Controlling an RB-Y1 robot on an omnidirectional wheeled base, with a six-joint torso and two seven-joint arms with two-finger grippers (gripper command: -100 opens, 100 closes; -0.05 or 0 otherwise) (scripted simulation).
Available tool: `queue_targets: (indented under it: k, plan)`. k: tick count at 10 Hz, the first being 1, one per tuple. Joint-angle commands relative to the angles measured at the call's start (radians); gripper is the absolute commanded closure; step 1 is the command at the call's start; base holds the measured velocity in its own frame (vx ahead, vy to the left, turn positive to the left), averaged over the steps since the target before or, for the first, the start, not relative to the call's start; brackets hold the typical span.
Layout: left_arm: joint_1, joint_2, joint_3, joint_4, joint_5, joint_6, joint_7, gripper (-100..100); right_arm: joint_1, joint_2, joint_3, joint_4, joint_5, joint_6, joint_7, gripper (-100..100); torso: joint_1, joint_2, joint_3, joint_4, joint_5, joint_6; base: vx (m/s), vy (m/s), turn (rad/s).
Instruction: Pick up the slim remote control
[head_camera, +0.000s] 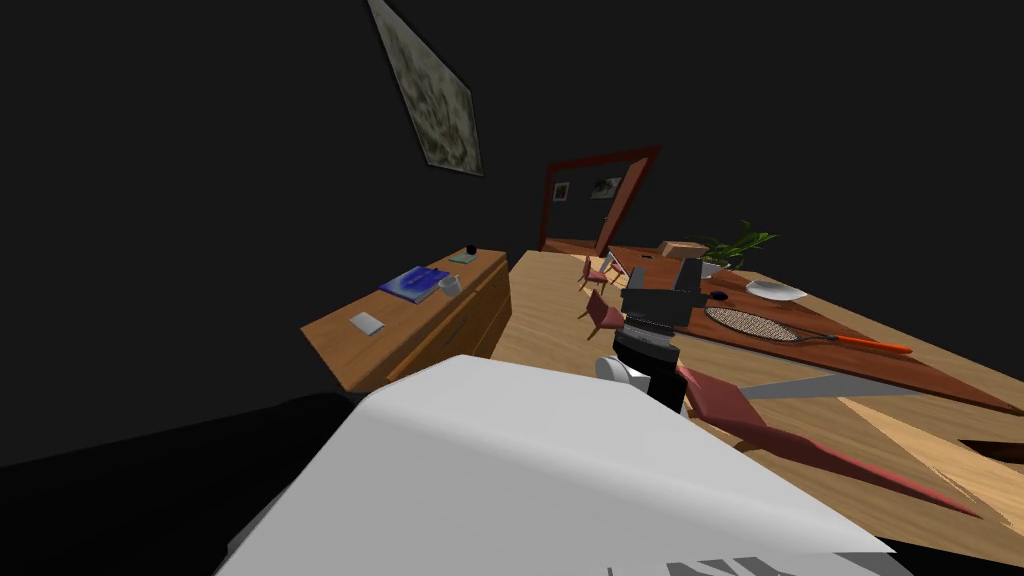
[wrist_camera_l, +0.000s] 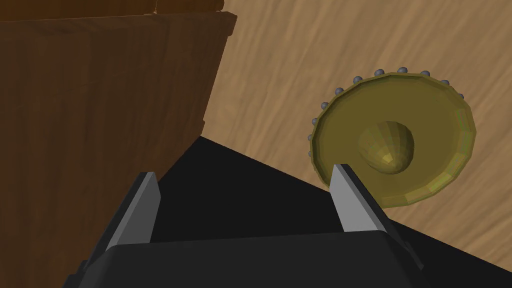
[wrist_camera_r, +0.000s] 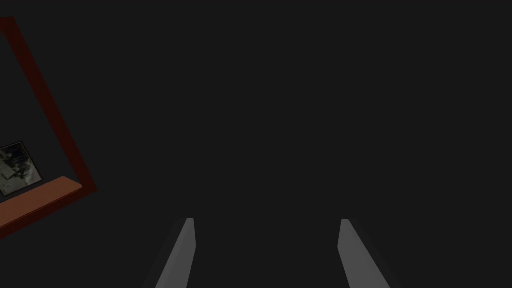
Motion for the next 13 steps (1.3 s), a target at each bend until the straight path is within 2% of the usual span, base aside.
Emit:
queue_targets:
  k: [1, 3, 4, 6, 8, 9, 11, 13]
  plan:
    - [0.016, 0.031, -0.005, 0.014, 0.01, 0.003, -0.01, -100, 0.0, 0.0, 0.0, 0.0, 0.0, 0.0, 0.0, 0, 0.0, 0.0, 0.0, 0.0, 0.0, 0.0, 0.191, 0.014, -0.066]
    - [0.041, 0.099, -0.044, 0.103, 0.022, -0.047, -0.014, -100, 0.0, 0.0, 0.0, 0.0, 0.0, 0.0, 0.0, 0, -0.001, 0.0, 0.0, 0.0, 0.0, 0.0, 0.254, 0.014, -0.171]
    - [0.041, 0.116, -0.044, 0.111, 0.022, -0.047, -0.014, -100, 0.0, 0.0, 0.0, 0.0, 0.0, 0.0, 0.0, 0, 0.0, -0.005, -0.003, -0.001, 0.0, 0.001, 0.252, 0.045, -0.077]
    - [0.041, 0.116, -0.044, 0.12, 0.022, -0.047, -0.014, -100, 0.0, 0.0, 0.0, 0.0, 0.0, 0.0, 0.0, 0, 0.0, 0.003, 0.001, 0.0, 0.0, -0.001, 0.072, 0.019, 0.018]
    - [0.054, 0.179, -0.079, 0.204, 0.028, -0.09, -0.022, -100, 0.0, 0.0, 0.0, 0.0, 0.0, 0.0, 0.0, 0, 0.0, 0.008, 0.004, 0.002, 0.0, 0.0, 0.202, 0.044, -0.162]
    - [0.054, 0.185, -0.079, 0.207, 0.028, -0.09, -0.022, -100, 0.0, 0.0, 0.0, 0.0, 0.0, 0.0, 0.0, 0, 0.002, -0.002, -0.001, 0.0, 0.001, 0.0, 0.262, 0.055, -0.07]
    - [0.052, 0.235, -0.107, 0.268, 0.03, -0.124, -0.033, -100, 0.0, 0.0, 0.0, 0.0, 0.0, 0.0, 0.0, 0, 0.0, -0.002, -0.002, -0.001, 0.0, 0.0, 0.257, 0.043, -0.106]
    - [0.035, 0.262, -0.128, 0.298, 0.026, -0.148, -0.045, -100, 0.0, 0.0, 0.0, 0.0, 0.0, 0.0, 0.0, 0, 0.004, -0.006, -0.004, -0.002, 0.001, 0.0, 0.293, 0.08, -0.119]
